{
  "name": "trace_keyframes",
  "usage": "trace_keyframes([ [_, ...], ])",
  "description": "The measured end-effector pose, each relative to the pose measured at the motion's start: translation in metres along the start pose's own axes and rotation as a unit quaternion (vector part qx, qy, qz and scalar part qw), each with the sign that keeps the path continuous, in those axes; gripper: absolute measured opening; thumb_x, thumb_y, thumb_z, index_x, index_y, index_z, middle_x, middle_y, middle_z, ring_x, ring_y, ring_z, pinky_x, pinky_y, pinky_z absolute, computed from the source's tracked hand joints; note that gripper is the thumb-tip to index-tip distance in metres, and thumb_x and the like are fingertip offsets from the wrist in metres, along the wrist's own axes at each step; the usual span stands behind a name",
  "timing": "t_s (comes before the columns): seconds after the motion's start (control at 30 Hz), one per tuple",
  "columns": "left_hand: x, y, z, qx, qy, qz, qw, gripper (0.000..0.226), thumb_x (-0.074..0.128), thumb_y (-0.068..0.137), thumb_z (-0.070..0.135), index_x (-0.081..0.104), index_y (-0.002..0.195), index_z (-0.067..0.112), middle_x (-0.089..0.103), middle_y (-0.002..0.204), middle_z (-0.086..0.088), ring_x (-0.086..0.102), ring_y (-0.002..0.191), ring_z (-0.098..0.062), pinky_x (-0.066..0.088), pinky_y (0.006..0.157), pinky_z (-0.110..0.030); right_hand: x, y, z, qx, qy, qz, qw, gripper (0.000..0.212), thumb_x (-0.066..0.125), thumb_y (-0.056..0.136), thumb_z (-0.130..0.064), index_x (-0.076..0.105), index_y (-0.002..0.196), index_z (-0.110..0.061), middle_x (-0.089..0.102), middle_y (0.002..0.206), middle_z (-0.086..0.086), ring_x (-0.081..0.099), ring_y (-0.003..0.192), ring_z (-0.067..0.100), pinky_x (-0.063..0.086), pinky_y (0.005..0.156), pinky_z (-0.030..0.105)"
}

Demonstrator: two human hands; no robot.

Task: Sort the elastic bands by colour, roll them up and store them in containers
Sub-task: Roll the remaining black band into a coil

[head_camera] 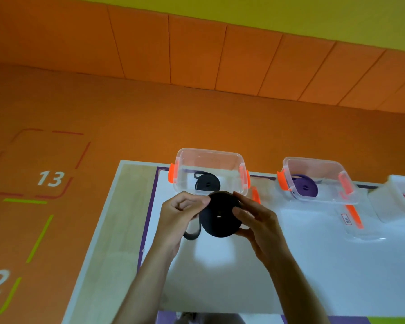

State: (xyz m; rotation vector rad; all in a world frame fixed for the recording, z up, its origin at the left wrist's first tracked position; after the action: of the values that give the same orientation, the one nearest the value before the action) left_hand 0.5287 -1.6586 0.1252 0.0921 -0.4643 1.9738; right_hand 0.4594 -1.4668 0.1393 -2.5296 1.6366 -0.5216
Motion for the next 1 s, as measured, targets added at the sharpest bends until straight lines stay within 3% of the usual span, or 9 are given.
trace_keyframes([
  [0.1,-0.002,0.006,-0.001,0.005,0.004,-0.002,1.0,0.02,0.085,0.088,0.029,0.084,0.107,0.027,0.081,0.107,0.004,0.077,0.104,-0.015,0.06,0.086,-0.024,-0.006,0.014,0.01,0.009,0.061,0.046,0.997,0.039,0.078,0.083,-0.018,0.078,0.122,-0.024,0.076,0.121,0.014,0.075,0.112,0.035,0.065,0.075,0.043],
  [0.2,-0.001,0.016,-0.003,-0.002,0.029,-0.027,0.999,0.035,0.083,0.091,0.021,0.079,0.122,0.034,0.079,0.121,0.006,0.076,0.106,-0.02,0.063,0.09,-0.032,-0.007,0.027,0.018,0.02,0.104,0.064,0.992,0.042,0.076,0.085,-0.017,0.074,0.126,-0.022,0.076,0.12,0.016,0.075,0.111,0.034,0.064,0.076,0.046],
  [0.37,-0.012,0.041,0.001,0.004,0.046,0.054,0.997,0.025,0.084,0.087,0.004,0.076,0.107,0.017,0.08,0.108,0.003,0.076,0.091,-0.026,0.065,0.079,-0.043,-0.006,0.053,0.029,0.049,0.066,0.036,0.996,0.037,0.08,0.086,-0.008,0.067,0.118,-0.018,0.072,0.12,0.019,0.071,0.116,0.038,0.063,0.079,0.047],
  [0.47,-0.013,0.056,-0.007,-0.007,0.034,0.093,0.995,0.03,0.087,0.083,0.0,0.061,0.097,0.004,0.08,0.098,-0.001,0.079,0.09,-0.022,0.064,0.078,-0.047,-0.018,0.067,0.029,0.053,0.029,0.027,0.998,0.034,0.084,0.083,-0.021,0.065,0.111,-0.018,0.074,0.116,0.012,0.072,0.114,0.03,0.064,0.079,0.047],
  [0.6,-0.01,0.074,-0.012,0.006,0.035,0.142,0.989,0.026,0.092,0.079,0.008,0.066,0.084,0.007,0.075,0.093,-0.009,0.077,0.09,-0.026,0.066,0.076,-0.043,-0.034,0.087,0.035,0.071,0.007,0.033,0.997,0.041,0.09,0.075,-0.03,0.066,0.106,-0.02,0.076,0.111,0.018,0.074,0.11,0.034,0.065,0.078,0.047],
  [0.7,-0.006,0.086,-0.017,0.012,0.02,0.176,0.984,0.018,0.091,0.081,0.013,0.076,0.09,0.013,0.077,0.096,-0.008,0.078,0.091,-0.026,0.066,0.081,-0.041,-0.038,0.104,0.042,0.08,0.038,0.05,0.995,0.044,0.089,0.075,-0.028,0.068,0.114,-0.023,0.077,0.112,0.017,0.075,0.11,0.034,0.065,0.079,0.048],
  [0.87,0.006,0.109,-0.04,-0.045,0.009,0.144,0.988,0.02,0.085,0.088,0.015,0.081,0.107,0.021,0.079,0.108,0.003,0.077,0.104,-0.022,0.065,0.087,-0.039,-0.045,0.127,0.064,0.13,0.122,0.078,0.981,0.028,0.083,0.087,-0.016,0.073,0.113,-0.021,0.076,0.113,0.022,0.074,0.111,0.037,0.064,0.079,0.046],
  [1.0,-0.004,0.136,-0.056,-0.071,0.002,0.191,0.979,0.022,0.087,0.085,0.009,0.077,0.105,0.009,0.077,0.112,-0.007,0.075,0.107,-0.026,0.065,0.087,-0.041,-0.05,0.152,0.075,0.134,0.096,0.081,0.983,0.027,0.074,0.095,-0.006,0.065,0.12,-0.012,0.077,0.112,0.018,0.074,0.112,0.032,0.065,0.083,0.046],
])
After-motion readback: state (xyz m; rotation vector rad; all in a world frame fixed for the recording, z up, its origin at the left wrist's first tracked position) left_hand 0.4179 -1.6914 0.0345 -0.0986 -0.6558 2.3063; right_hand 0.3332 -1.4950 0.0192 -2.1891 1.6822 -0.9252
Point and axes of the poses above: each hand's wrist, its own y-axis towards the middle knuckle, its own x-axis out of the palm, z = x × y, the point moved 10 cm from there along y, towards the middle knuckle
